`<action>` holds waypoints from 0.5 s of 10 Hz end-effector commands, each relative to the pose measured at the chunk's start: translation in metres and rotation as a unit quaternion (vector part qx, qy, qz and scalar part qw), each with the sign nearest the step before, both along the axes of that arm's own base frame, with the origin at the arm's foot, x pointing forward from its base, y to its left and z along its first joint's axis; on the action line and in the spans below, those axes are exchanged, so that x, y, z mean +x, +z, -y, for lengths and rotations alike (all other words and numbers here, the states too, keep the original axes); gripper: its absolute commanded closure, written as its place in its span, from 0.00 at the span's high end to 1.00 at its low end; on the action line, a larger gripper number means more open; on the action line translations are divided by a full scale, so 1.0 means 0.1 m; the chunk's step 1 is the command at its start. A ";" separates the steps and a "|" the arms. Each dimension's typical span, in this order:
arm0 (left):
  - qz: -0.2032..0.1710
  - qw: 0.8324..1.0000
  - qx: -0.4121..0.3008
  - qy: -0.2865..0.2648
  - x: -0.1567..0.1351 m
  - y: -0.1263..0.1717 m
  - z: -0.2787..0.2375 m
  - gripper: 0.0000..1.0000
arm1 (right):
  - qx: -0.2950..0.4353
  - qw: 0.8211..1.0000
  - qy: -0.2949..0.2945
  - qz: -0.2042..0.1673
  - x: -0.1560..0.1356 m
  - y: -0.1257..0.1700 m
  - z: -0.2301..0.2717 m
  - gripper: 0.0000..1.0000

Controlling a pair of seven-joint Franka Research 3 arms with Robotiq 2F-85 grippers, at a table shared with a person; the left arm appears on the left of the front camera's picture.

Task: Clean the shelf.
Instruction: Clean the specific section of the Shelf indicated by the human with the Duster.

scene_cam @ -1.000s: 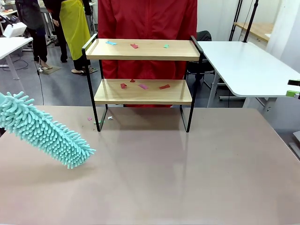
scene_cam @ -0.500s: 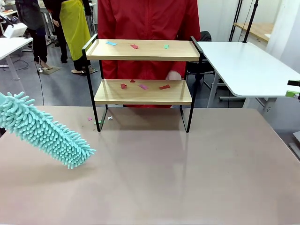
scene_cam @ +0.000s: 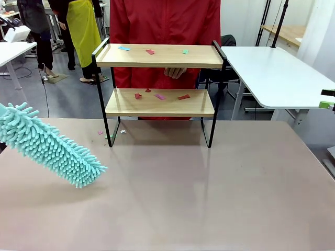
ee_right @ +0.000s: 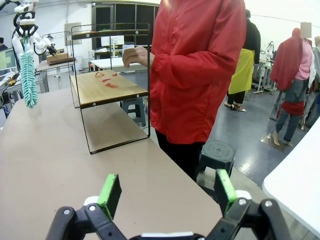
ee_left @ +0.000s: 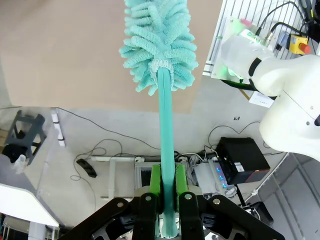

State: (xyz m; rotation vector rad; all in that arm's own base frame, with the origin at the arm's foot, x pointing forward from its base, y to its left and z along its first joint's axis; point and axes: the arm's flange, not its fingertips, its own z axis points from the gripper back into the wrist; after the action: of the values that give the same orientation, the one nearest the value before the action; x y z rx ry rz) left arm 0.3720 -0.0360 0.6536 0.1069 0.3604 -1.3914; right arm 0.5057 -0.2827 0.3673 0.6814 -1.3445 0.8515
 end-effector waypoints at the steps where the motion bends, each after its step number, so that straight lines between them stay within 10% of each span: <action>1: 0.003 1.000 0.002 0.005 -0.02 0.01 0.00 0.14 | -0.009 1.000 -0.007 -0.011 0.00 0.07 -0.03 1.00; 5: 0.003 1.000 0.002 0.005 -0.02 0.01 0.00 0.14 | -0.009 1.000 -0.007 -0.011 0.00 0.07 -0.03 1.00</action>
State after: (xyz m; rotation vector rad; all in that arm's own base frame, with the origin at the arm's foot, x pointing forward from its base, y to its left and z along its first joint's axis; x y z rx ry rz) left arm 0.3720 -0.0360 0.6536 0.1069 0.3604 -1.3914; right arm 0.5057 -0.2827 0.3673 0.6814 -1.3445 0.8514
